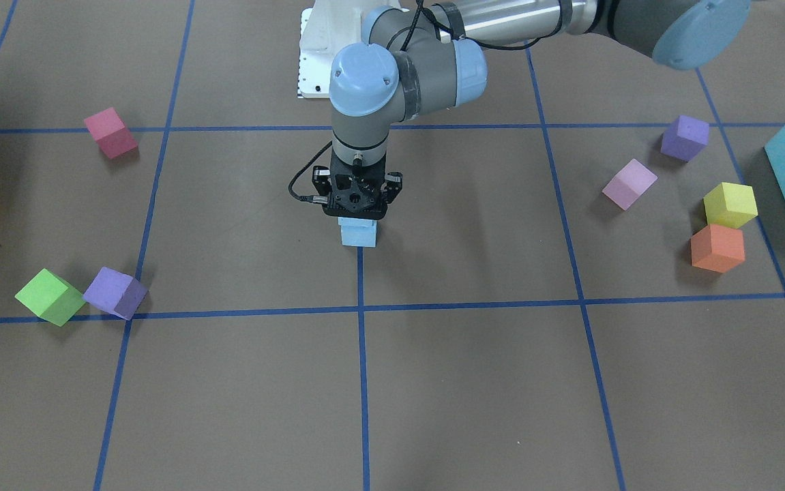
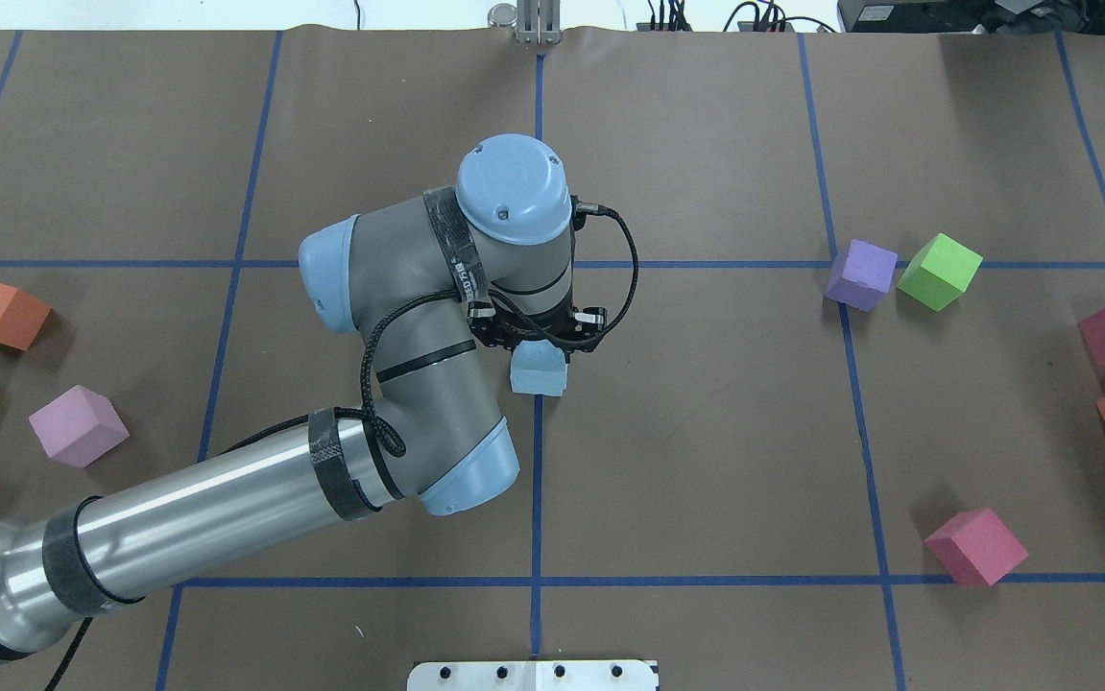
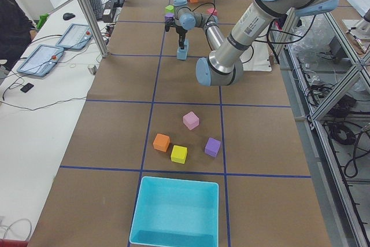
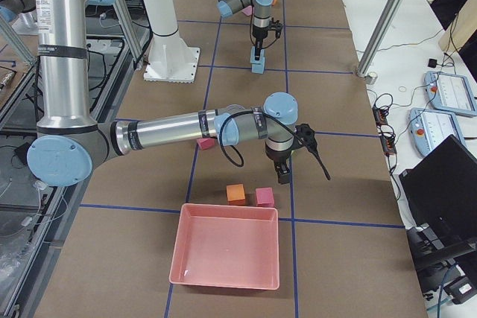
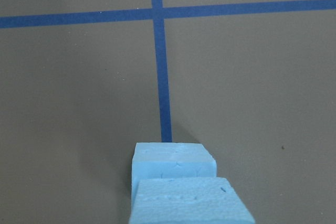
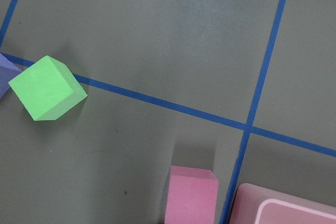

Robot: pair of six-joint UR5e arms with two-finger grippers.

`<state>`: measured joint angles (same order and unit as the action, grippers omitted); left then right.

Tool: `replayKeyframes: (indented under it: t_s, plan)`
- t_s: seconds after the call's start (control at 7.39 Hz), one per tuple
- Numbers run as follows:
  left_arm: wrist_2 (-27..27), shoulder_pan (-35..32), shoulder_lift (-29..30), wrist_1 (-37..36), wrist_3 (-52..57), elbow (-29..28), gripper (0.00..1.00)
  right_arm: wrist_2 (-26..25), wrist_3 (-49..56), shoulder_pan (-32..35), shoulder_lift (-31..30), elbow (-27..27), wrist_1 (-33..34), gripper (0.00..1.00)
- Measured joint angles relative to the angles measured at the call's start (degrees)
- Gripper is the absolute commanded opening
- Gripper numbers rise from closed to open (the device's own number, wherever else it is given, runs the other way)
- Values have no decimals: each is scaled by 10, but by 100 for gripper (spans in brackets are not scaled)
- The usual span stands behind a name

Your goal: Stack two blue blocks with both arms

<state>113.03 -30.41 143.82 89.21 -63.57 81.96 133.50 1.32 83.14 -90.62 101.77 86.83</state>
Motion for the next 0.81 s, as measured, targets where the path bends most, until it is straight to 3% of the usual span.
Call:
replayKeyframes:
  t_s: [0.54,0.81]
  plan:
    - [-14,0,0,-1,11,0,59,0,0,0,0,1,0,100]
    - [-17,0,-1,-1,13,0,72,0,0,0,0,2,0,100]
